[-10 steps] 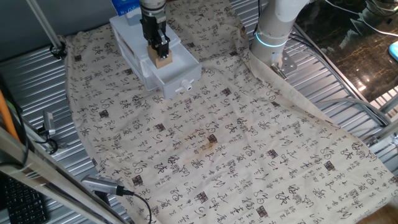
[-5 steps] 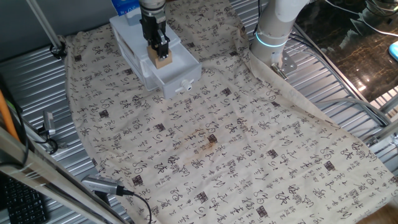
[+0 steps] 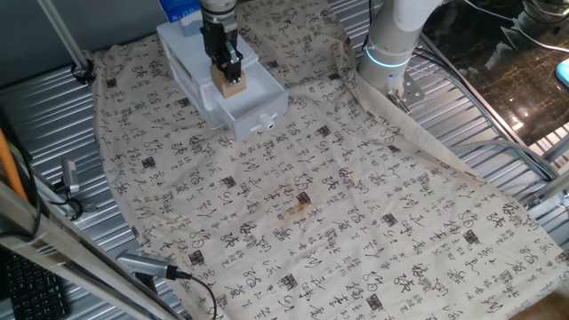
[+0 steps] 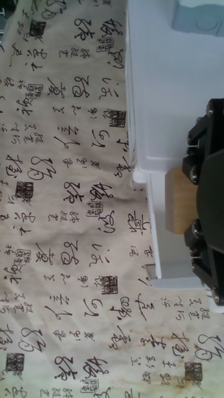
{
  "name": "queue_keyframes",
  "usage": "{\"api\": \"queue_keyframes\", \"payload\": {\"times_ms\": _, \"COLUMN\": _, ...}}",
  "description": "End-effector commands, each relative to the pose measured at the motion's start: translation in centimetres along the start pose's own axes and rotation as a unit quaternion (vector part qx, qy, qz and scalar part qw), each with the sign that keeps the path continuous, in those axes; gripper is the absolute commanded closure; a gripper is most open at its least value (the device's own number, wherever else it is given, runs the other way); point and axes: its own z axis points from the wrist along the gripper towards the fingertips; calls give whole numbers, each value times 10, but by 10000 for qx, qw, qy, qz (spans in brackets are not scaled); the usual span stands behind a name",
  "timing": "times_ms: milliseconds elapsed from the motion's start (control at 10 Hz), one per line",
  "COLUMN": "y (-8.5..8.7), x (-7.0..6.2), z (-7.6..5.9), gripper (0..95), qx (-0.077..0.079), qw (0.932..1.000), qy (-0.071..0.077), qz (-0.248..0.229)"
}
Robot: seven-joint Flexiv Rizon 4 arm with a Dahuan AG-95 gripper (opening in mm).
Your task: Put things in the drawer
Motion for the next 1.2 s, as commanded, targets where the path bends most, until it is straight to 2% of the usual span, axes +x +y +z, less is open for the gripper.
{"api": "queue_keyframes", "payload": {"times_ms": 100, "y": 0, "x": 0, "z": 0, "gripper": 950, "qx": -42, "qw": 9986, "qy": 58, "qz": -515}}
{"api": "queue_keyframes", "payload": {"times_ms": 400, "y": 0, "x": 0, "z": 0, "gripper": 950, "qx": -70, "qw": 9980, "qy": 42, "qz": -631}}
{"api": "queue_keyframes", "payload": {"times_ms": 800, "y": 1, "x": 0, "z": -1, "gripper": 950, "qx": -85, "qw": 9991, "qy": 49, "qz": -417}}
{"api": "queue_keyframes", "payload": {"times_ms": 1200, "y": 12, "x": 0, "z": 0, "gripper": 950, "qx": -54, "qw": 9995, "qy": 54, "qz": -312}}
